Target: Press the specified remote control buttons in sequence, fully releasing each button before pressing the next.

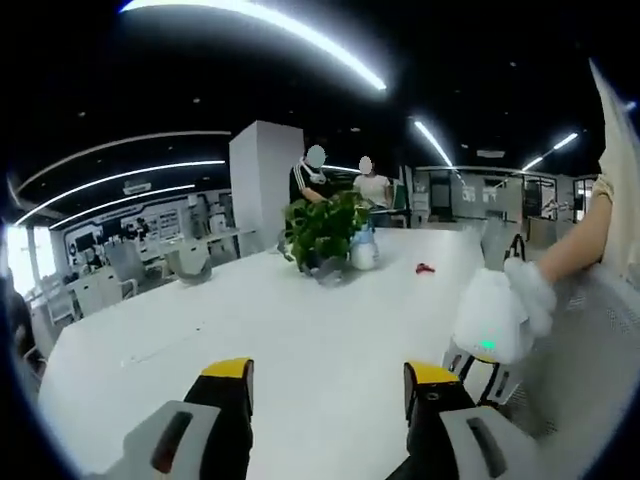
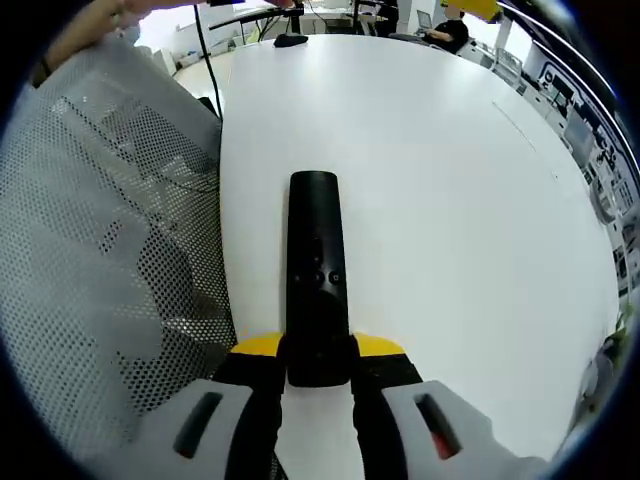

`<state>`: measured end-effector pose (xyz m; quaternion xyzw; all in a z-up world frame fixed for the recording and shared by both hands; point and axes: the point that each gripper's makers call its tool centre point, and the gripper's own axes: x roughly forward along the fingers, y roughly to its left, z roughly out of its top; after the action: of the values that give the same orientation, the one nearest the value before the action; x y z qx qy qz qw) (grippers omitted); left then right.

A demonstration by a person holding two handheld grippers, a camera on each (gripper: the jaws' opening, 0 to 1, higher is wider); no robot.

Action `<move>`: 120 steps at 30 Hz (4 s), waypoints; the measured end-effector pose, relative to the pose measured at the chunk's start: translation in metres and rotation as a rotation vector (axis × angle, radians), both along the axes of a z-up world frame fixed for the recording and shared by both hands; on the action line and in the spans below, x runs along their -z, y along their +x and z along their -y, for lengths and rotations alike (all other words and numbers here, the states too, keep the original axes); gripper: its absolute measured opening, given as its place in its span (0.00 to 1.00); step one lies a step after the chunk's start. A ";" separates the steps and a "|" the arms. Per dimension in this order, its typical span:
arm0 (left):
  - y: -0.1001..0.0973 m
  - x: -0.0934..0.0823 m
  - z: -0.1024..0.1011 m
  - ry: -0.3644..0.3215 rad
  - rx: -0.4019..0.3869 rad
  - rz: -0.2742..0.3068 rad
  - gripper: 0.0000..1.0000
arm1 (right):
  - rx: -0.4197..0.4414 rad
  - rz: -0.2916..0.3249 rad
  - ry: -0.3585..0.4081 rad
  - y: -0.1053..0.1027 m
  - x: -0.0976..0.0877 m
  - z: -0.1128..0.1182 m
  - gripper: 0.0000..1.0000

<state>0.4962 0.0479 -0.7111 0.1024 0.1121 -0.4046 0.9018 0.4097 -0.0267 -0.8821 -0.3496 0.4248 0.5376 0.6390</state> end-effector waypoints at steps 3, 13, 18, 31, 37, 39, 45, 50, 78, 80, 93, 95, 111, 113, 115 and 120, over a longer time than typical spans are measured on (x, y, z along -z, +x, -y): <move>-0.006 -0.004 -0.002 -0.016 -0.001 -0.004 0.78 | 0.000 0.000 0.000 0.000 0.000 0.000 0.25; -0.029 -0.024 -0.015 -0.162 -0.053 -0.049 0.92 | 0.000 -0.001 0.001 0.000 0.000 0.000 0.25; -0.040 -0.037 -0.029 -0.188 -0.115 -0.018 1.00 | 0.008 0.000 0.009 0.000 0.000 0.000 0.24; -0.076 -0.039 -0.068 -0.156 -0.275 -0.012 1.00 | 0.022 0.010 0.026 0.000 -0.001 0.000 0.24; -0.075 -0.052 -0.088 -0.147 -0.368 0.066 1.00 | 0.025 0.011 0.031 0.000 -0.001 0.000 0.24; -0.076 -0.055 -0.091 -0.212 -0.382 0.052 1.00 | 0.027 0.012 0.034 0.000 -0.001 0.000 0.24; -0.081 -0.040 -0.100 -0.237 -0.398 0.016 1.00 | 0.035 0.013 0.039 -0.001 -0.001 -0.001 0.24; -0.088 -0.021 -0.094 -0.153 -0.361 0.037 1.00 | 0.040 0.014 0.044 -0.001 -0.001 -0.001 0.25; -0.086 -0.001 -0.111 -0.061 -0.395 0.015 0.91 | 0.012 0.008 0.039 0.000 -0.001 -0.002 0.24; -0.085 -0.002 -0.112 -0.057 -0.401 0.016 0.91 | 0.005 0.008 0.040 0.001 -0.001 -0.002 0.24; -0.086 0.003 -0.109 -0.053 -0.398 -0.015 0.87 | -0.031 0.004 0.048 0.000 -0.002 -0.001 0.24; -0.086 0.004 -0.110 -0.038 -0.392 -0.014 0.87 | -0.031 -0.006 0.050 0.001 -0.002 -0.001 0.24; -0.087 0.000 -0.109 -0.045 -0.398 -0.011 0.87 | -0.065 -0.052 0.059 0.007 -0.003 -0.003 0.24; -0.087 0.000 -0.109 -0.044 -0.397 -0.013 0.87 | -0.071 -0.054 0.057 0.010 -0.003 -0.003 0.24; -0.087 0.002 -0.109 -0.041 -0.398 -0.018 0.87 | -0.072 -0.055 0.057 0.012 -0.003 -0.003 0.24; -0.085 0.008 -0.116 -0.039 -0.395 -0.030 0.87 | -0.075 -0.061 0.050 0.019 -0.002 -0.004 0.24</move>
<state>0.4110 0.1638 -0.7193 0.0548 0.1352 -0.2236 0.9637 0.4287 -0.0226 -0.8797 -0.3326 0.4173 0.5819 0.6137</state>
